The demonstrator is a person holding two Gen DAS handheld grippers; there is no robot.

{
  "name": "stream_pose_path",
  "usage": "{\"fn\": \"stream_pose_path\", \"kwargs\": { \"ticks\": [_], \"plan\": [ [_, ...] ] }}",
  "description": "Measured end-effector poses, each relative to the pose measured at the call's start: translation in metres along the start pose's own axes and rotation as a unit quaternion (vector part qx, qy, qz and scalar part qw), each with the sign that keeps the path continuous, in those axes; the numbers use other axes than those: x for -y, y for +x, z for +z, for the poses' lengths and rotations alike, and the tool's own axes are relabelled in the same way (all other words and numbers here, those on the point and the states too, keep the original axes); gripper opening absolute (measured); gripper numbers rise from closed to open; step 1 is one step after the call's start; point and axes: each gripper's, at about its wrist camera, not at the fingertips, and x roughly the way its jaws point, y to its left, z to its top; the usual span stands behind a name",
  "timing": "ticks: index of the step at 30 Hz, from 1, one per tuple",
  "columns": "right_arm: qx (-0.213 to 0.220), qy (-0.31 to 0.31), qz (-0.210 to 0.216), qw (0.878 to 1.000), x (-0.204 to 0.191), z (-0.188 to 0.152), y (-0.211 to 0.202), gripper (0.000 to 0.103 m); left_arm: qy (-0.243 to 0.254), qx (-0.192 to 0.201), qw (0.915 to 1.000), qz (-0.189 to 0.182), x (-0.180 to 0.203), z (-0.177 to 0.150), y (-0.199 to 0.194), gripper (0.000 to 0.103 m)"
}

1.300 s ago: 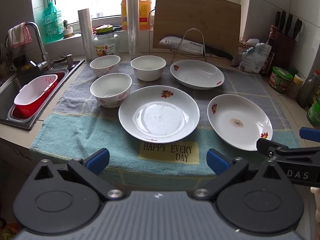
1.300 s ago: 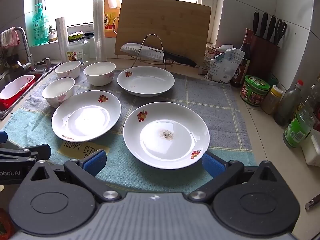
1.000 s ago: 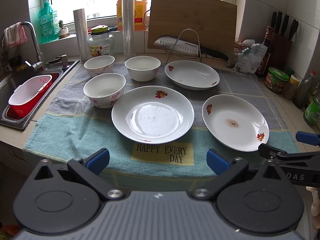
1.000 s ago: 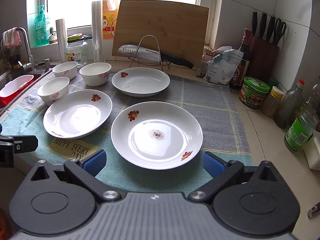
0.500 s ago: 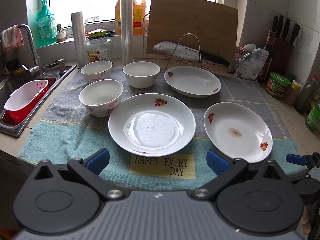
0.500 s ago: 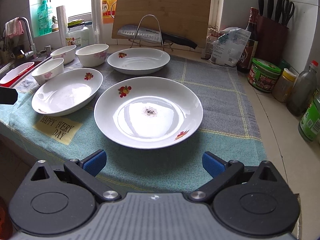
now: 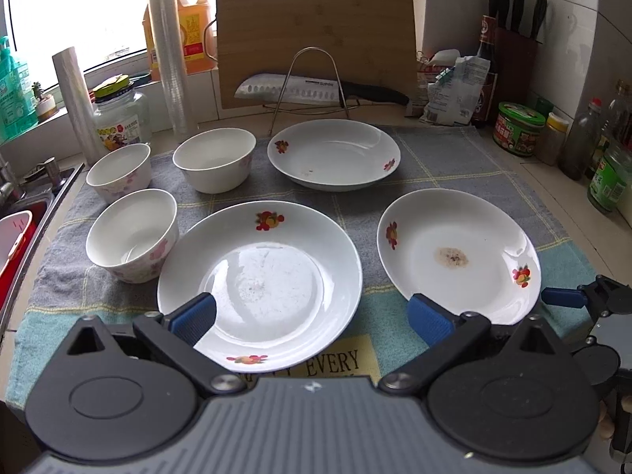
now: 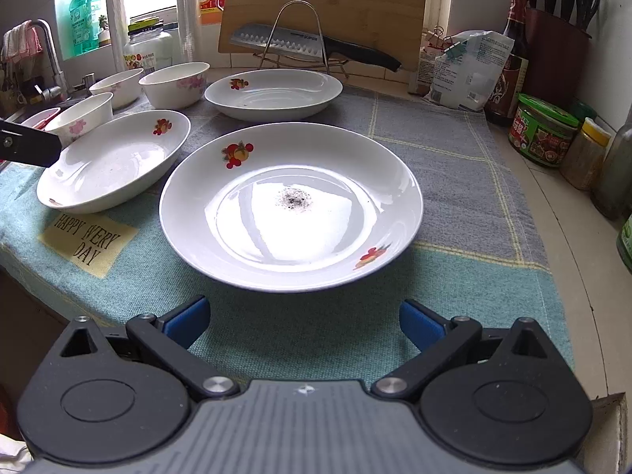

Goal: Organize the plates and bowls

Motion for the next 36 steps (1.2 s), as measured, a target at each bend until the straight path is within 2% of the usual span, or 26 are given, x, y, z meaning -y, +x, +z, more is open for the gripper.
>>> {"fn": "stream_pose_path", "kwargs": {
  "ticks": [2,11,16,24,30,36],
  "plan": [
    [-0.007,-0.006,-0.006,1.0,-0.002,0.0,0.006,0.103,0.011,-0.003,0.9999,-0.012,0.0,0.006,0.007,0.102],
    [0.013,-0.001,-0.005,1.0,-0.002,0.001,0.011,0.103,0.077,-0.017,0.9941,-0.074,0.011,0.034,0.043,0.102],
    [0.019,0.003,-0.008,1.0,-0.002,0.002,0.013,0.103,0.126,-0.02,0.9846,-0.119,0.023,0.052,0.063,0.102],
    [0.017,0.01,-0.027,0.999,-0.002,0.002,0.014,0.103,0.177,-0.048,0.9617,-0.204,0.041,0.077,0.1,0.102],
    [0.016,0.02,-0.041,0.999,-0.004,0.001,0.013,0.103,0.187,-0.076,0.9499,-0.239,0.052,0.089,0.127,0.102],
    [0.013,0.019,-0.042,0.999,-0.004,0.002,0.013,0.103,0.191,-0.112,0.9426,-0.25,0.063,0.093,0.147,0.102]
  ]
}}
